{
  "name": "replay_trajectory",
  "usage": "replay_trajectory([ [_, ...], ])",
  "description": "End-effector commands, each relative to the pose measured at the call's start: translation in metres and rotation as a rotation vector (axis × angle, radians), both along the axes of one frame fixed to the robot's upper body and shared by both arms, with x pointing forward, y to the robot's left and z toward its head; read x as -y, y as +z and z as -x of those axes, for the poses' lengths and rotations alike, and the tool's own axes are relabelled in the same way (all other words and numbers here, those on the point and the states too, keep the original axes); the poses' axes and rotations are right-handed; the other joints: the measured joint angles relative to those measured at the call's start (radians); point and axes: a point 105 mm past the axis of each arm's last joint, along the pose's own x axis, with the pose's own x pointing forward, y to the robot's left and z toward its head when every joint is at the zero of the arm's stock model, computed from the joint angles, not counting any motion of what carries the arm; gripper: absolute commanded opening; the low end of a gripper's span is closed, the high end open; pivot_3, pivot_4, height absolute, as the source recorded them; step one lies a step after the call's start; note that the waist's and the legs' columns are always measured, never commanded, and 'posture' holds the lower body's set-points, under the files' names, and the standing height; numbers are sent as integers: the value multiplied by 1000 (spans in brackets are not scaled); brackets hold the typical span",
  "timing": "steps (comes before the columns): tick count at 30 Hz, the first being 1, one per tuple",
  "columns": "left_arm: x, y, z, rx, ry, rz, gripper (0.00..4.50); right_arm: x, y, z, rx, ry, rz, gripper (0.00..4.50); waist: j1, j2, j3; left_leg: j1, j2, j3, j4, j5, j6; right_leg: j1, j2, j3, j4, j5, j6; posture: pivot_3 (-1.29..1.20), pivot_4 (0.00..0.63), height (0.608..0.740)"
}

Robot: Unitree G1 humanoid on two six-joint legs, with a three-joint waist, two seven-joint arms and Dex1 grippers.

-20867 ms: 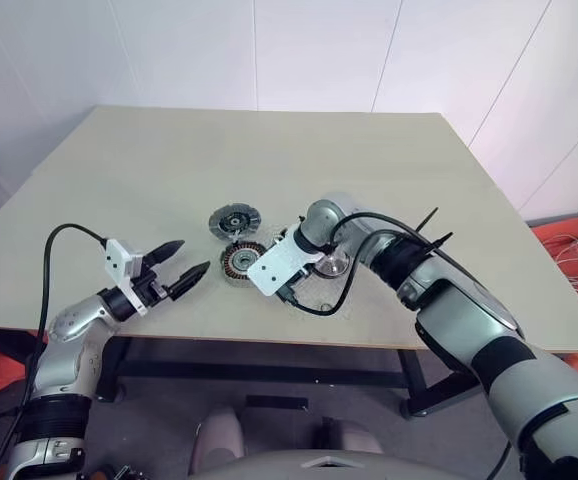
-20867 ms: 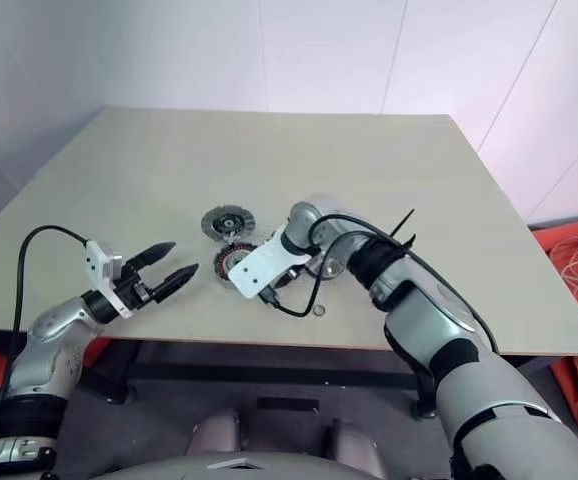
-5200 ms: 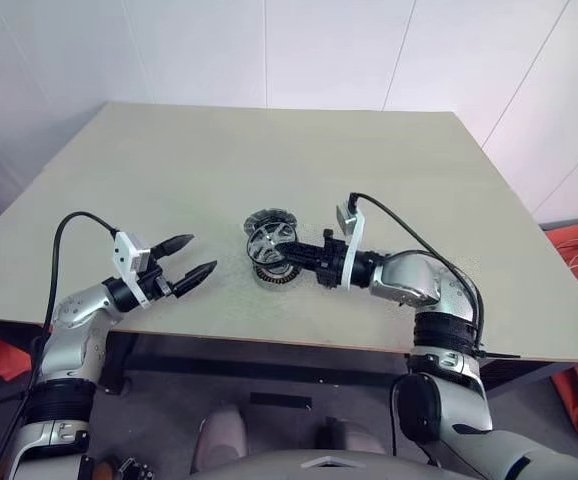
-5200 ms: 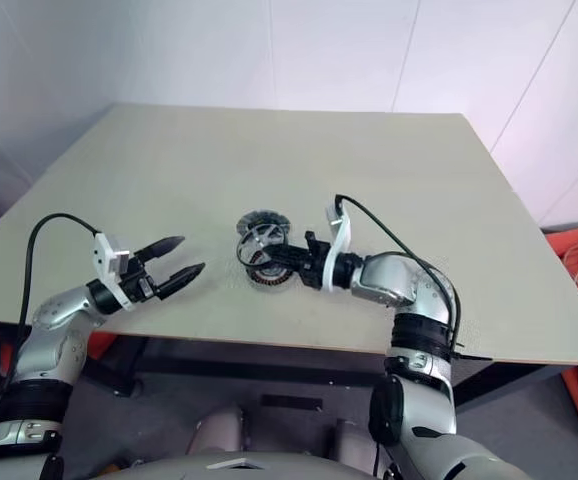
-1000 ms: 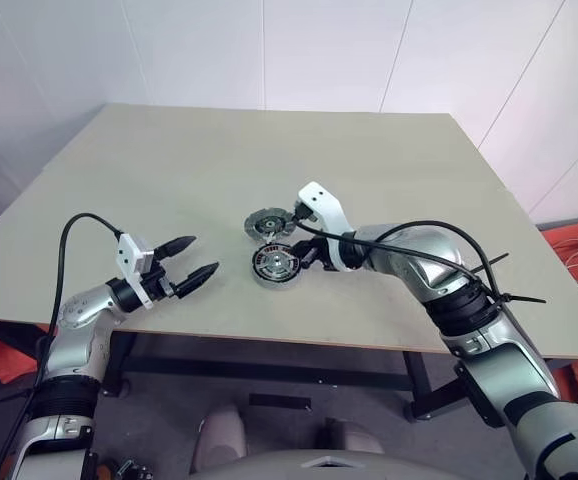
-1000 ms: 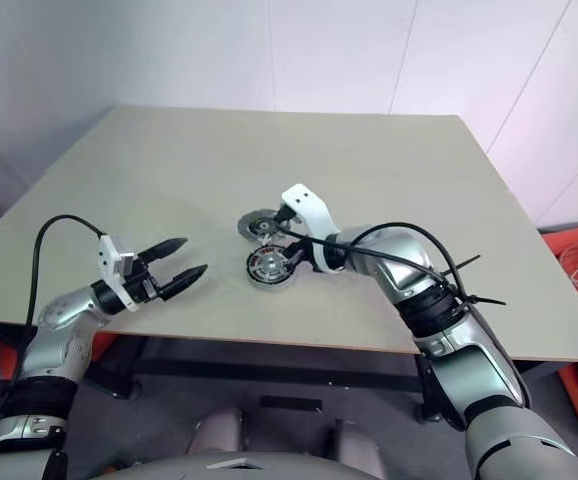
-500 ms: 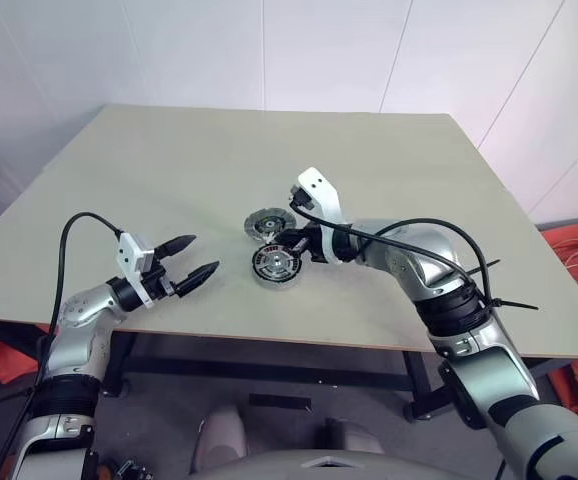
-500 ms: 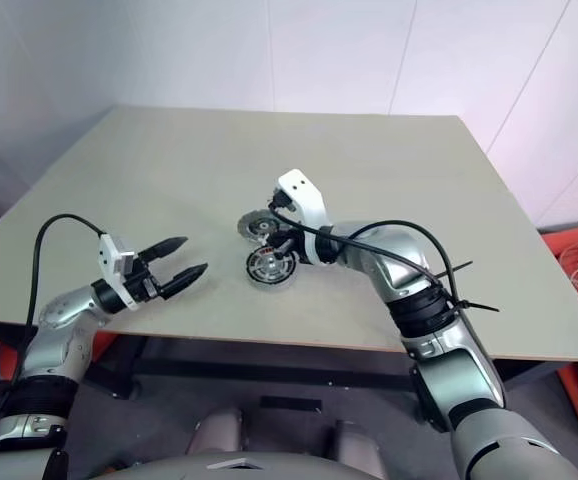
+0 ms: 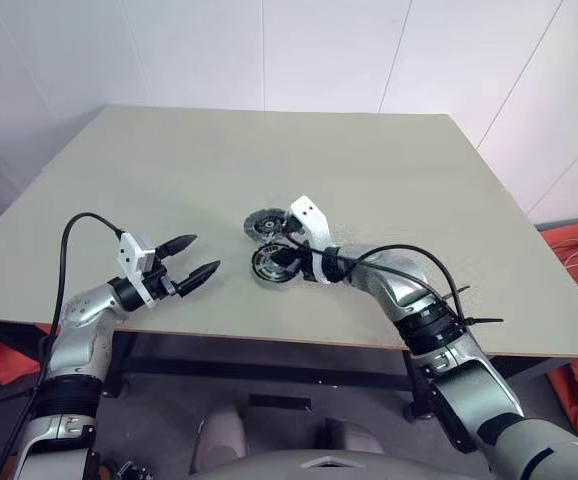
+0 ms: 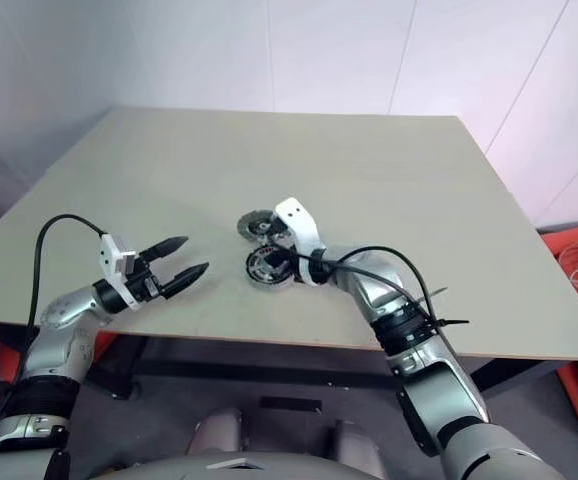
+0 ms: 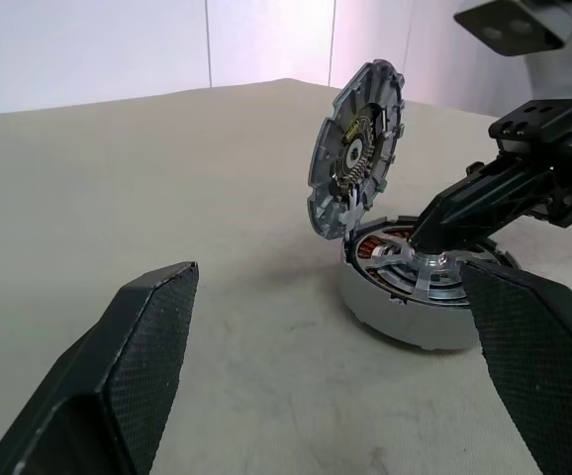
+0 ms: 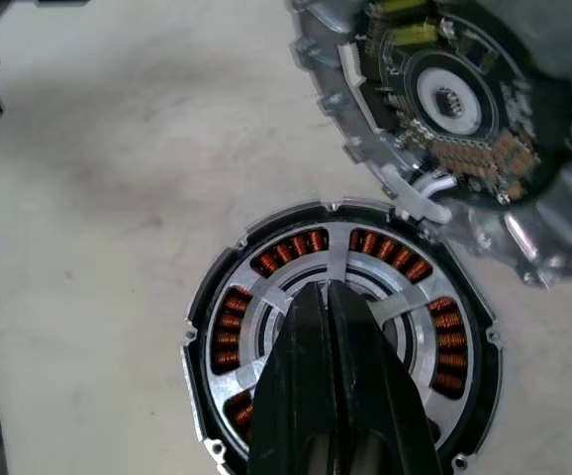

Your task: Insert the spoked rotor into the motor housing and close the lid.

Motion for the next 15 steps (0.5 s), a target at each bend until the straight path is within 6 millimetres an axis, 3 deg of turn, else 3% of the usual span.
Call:
replay_trajectory([
  [1, -1, 15, -2, 59, -3, -4, 4500, 8, -24, 7, -103, -25, 30, 33, 1, 0, 0, 1, 0, 0, 0, 0, 1, 2, 0, 0, 0, 0, 0, 0, 0, 740],
  [5, -2, 14, -1, 57, -1, -7, 4500, 6, -4, 1, -73, -32, -39, 33, 1, 0, 0, 6, 0, 0, 0, -2, 4, 8, 0, 0, -2, -2, 3, 0, 0, 740],
  [9, -2, 14, -2, 56, -3, -8, 4500, 4, 34, 3, -69, 6, -192, 33, 1, 0, 0, 9, 0, 0, 0, -3, 4, 11, 0, 0, -2, -3, 6, 0, 0, 740],
  [11, -2, 14, -2, 56, -3, -9, 4500, 13, 46, 11, -62, 68, -184, 33, 4, 0, 0, 8, 0, 0, 0, -3, 5, 10, 0, 0, -2, -3, 5, 0, 0, 740],
  [15, -1, 14, -3, 54, -8, -10, 4500, 54, 50, 10, -49, 80, -78, 33, 12, 0, 0, 8, 0, 0, 0, -4, 7, 12, 0, 0, -5, 0, 1, 0, 0, 740],
])
